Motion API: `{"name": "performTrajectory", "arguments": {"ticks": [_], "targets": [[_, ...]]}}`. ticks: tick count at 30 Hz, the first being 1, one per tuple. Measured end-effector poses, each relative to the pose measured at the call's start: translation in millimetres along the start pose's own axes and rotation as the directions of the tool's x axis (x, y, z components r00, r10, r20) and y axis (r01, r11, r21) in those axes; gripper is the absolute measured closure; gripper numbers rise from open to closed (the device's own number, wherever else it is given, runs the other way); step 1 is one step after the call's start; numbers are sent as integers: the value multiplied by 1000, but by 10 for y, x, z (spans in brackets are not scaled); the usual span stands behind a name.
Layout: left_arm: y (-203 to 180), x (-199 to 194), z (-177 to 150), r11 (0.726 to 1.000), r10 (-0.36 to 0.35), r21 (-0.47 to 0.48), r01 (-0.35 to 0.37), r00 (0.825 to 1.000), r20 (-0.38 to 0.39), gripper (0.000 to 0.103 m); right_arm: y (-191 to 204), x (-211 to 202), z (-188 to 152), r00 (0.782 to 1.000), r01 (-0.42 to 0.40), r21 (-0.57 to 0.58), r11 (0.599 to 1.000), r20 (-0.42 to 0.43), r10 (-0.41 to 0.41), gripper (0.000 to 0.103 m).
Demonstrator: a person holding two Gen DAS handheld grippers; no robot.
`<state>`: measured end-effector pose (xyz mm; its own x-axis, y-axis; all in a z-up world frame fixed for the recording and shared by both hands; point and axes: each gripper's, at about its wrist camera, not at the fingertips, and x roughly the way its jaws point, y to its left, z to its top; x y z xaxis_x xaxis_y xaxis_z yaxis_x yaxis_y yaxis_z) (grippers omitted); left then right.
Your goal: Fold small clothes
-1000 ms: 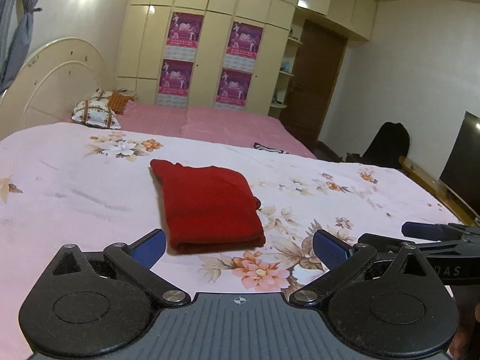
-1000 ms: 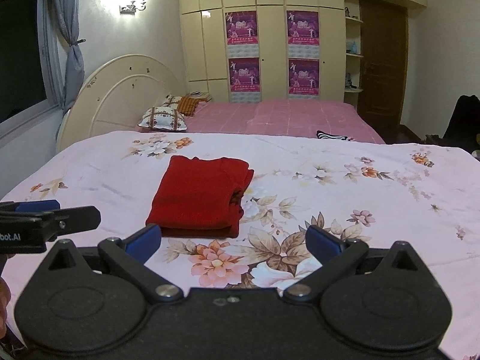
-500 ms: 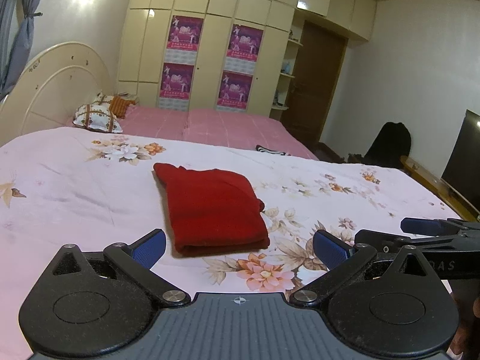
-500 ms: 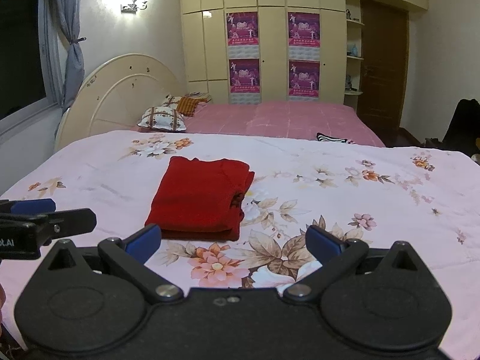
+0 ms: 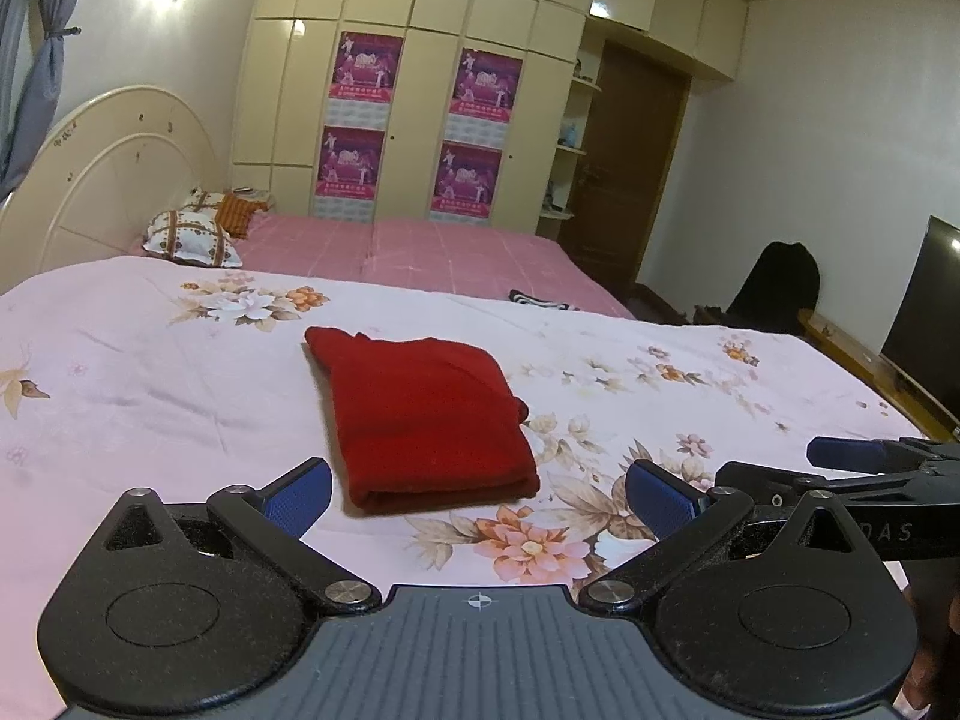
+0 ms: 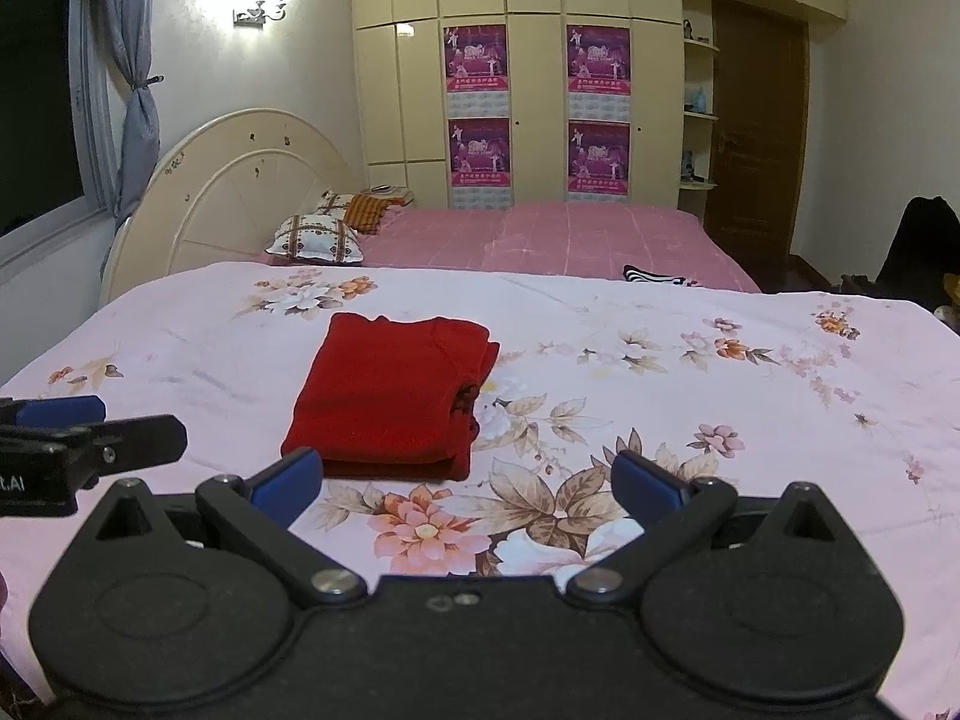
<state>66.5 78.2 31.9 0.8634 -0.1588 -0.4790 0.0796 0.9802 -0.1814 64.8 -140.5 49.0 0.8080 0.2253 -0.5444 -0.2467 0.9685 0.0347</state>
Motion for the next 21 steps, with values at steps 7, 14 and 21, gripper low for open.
{"name": "performTrajectory", "arguments": {"ticks": [7, 14, 21], "targets": [[12, -15, -3, 1000, -2, 3, 2, 1000, 3, 0, 5, -12, -10, 1000, 5, 2, 1000, 4, -5, 1], [24, -19, 1, 1000, -4, 4, 4, 1000, 3, 0, 19, -22, -8, 1000, 11, -5, 1000, 6, -11, 1], [40, -21, -6, 1000, -7, 5, 7, 1000, 2, 0, 41, -31, -6, 1000, 17, -8, 1000, 9, -17, 1]]}}
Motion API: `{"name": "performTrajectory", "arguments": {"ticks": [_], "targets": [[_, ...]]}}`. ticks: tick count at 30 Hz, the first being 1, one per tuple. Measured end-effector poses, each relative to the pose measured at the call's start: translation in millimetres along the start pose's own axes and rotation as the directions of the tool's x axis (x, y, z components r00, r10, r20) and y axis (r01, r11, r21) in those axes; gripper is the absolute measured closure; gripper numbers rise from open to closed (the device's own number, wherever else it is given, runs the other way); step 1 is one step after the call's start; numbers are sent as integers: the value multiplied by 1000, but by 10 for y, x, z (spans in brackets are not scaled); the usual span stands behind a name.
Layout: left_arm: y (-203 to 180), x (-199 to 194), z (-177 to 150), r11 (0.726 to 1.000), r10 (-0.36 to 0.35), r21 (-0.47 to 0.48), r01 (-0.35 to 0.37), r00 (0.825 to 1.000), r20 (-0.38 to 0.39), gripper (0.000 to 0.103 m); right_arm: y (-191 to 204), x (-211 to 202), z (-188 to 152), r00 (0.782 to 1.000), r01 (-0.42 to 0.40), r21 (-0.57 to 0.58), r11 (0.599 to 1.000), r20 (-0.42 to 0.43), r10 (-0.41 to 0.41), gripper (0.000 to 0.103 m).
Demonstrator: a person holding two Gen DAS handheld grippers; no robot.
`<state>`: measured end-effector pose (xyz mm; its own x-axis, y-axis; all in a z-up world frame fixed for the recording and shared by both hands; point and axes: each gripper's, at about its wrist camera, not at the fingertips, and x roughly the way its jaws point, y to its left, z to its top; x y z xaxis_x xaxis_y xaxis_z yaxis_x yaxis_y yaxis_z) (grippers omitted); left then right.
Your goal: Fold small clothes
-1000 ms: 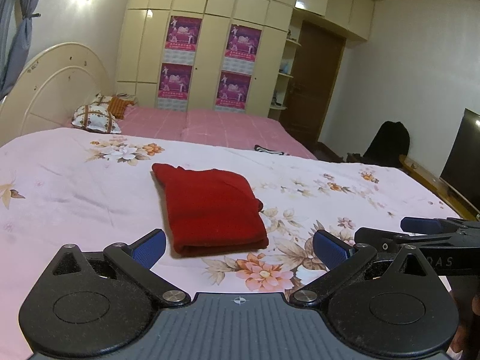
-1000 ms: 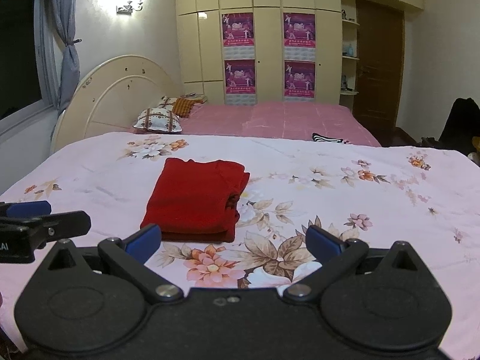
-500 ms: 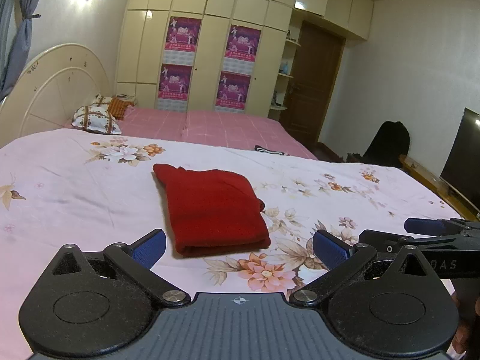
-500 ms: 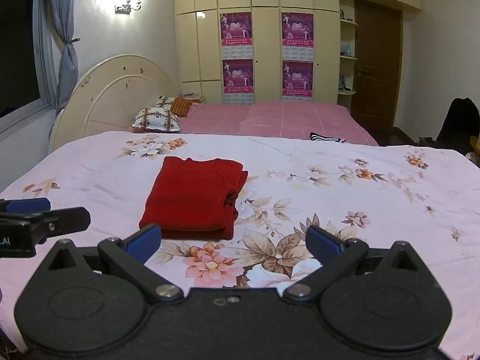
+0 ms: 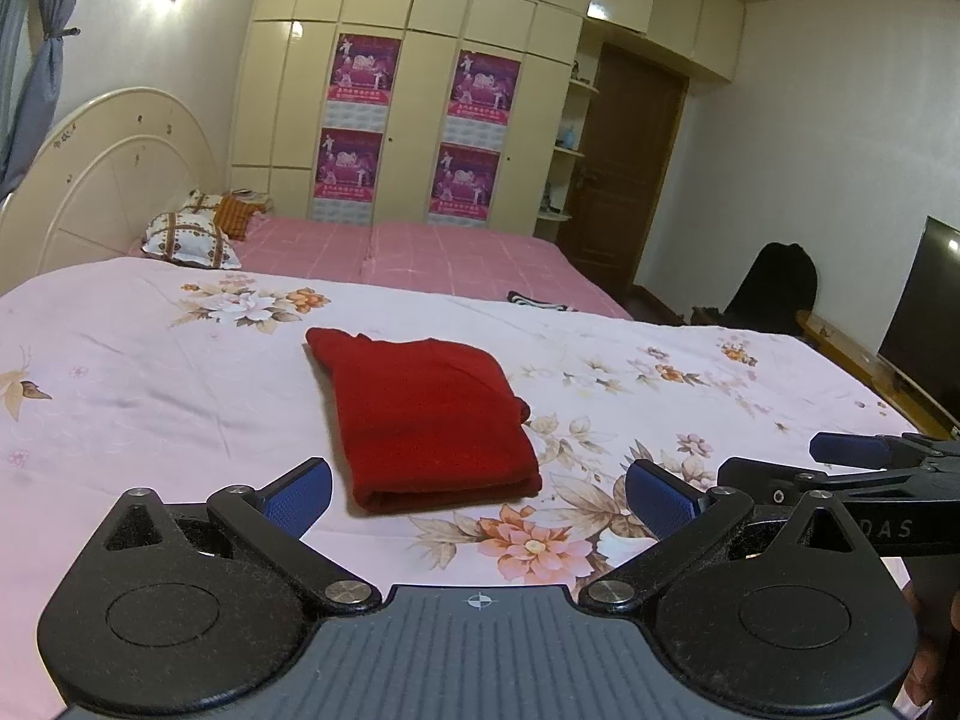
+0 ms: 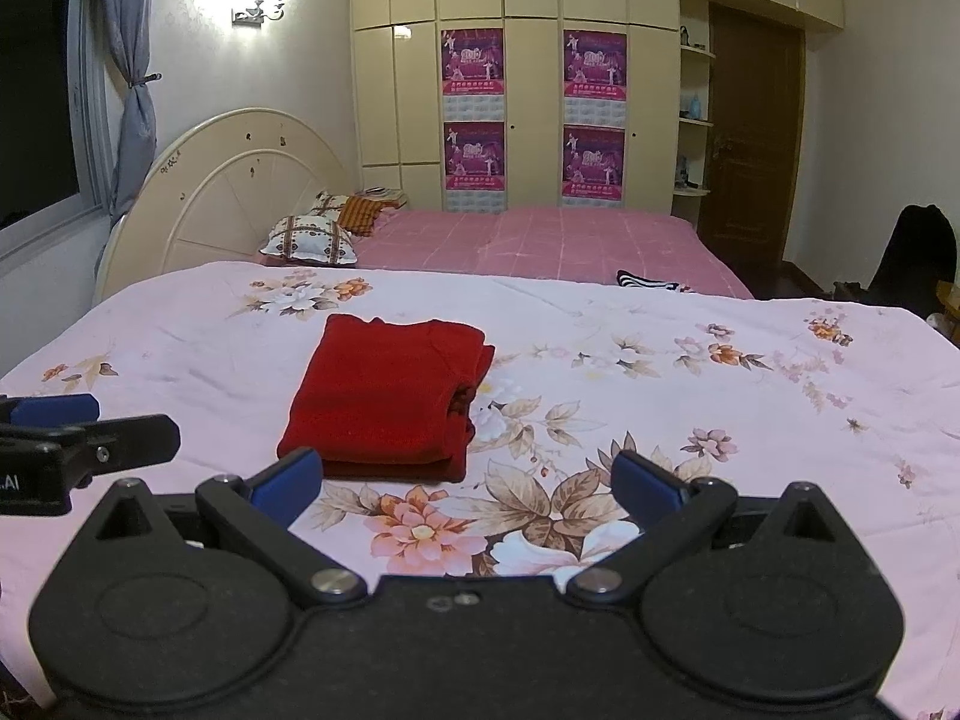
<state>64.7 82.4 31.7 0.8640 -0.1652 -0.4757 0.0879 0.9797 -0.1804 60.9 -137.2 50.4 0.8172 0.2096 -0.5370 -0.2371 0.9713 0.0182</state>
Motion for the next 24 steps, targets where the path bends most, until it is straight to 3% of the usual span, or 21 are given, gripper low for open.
{"name": "performTrajectory", "arguments": {"ticks": [24], "targets": [[58, -29, -43, 1000, -3, 16, 3, 1000, 14, 0, 106, 38, 3, 1000, -7, -7, 1000, 3, 7, 1]]}}
